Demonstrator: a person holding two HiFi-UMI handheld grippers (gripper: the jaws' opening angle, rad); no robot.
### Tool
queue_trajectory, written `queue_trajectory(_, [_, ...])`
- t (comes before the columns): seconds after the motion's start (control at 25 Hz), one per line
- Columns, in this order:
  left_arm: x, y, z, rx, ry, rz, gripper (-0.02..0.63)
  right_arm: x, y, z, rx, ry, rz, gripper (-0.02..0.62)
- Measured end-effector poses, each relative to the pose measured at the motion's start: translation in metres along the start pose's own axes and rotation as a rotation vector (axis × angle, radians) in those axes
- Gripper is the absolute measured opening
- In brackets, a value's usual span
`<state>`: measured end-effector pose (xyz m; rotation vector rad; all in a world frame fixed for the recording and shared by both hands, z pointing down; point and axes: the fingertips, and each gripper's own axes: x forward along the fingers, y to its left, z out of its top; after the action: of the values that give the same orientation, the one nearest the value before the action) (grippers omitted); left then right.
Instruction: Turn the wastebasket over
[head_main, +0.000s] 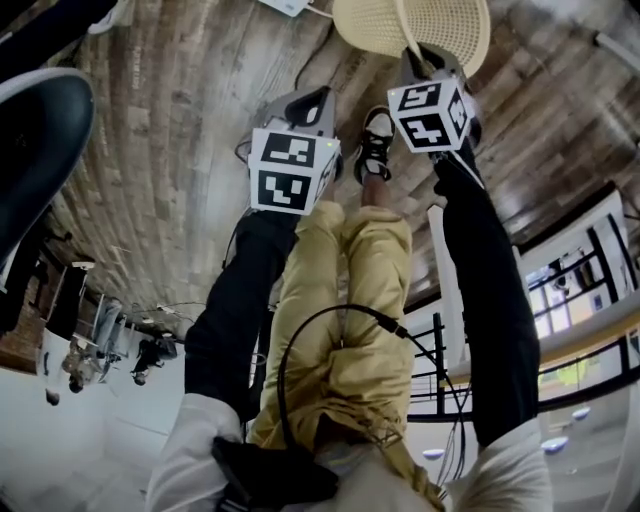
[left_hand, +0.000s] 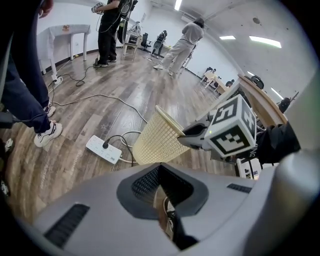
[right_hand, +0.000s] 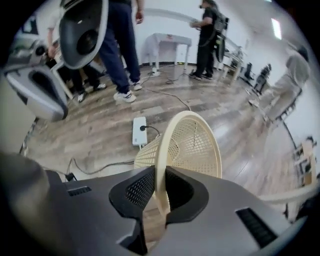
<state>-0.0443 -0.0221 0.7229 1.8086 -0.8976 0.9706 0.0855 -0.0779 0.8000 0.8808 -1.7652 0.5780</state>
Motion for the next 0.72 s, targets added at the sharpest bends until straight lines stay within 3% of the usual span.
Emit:
queue_trajectory(0.12, [0.001,-0.001,-0.004,0.001,0.002,-0.001,0.0,0.0,0.012,-0.002,-0.232,0.016,-0.029,0.064])
queue_trajectory(0.24, [0.0,-0.001,-0.01,0.003,0.01,0.001,0.0,0.008,0.031,-0.014,-0.385,0.043,0.003,0.064])
queue_trajectory(0.72, [0.005,0.01,-0.026,-0.008,0.026,0.022,0.0,0.035,0.112,-0.06,-0.452,0.127,0.357,0.08])
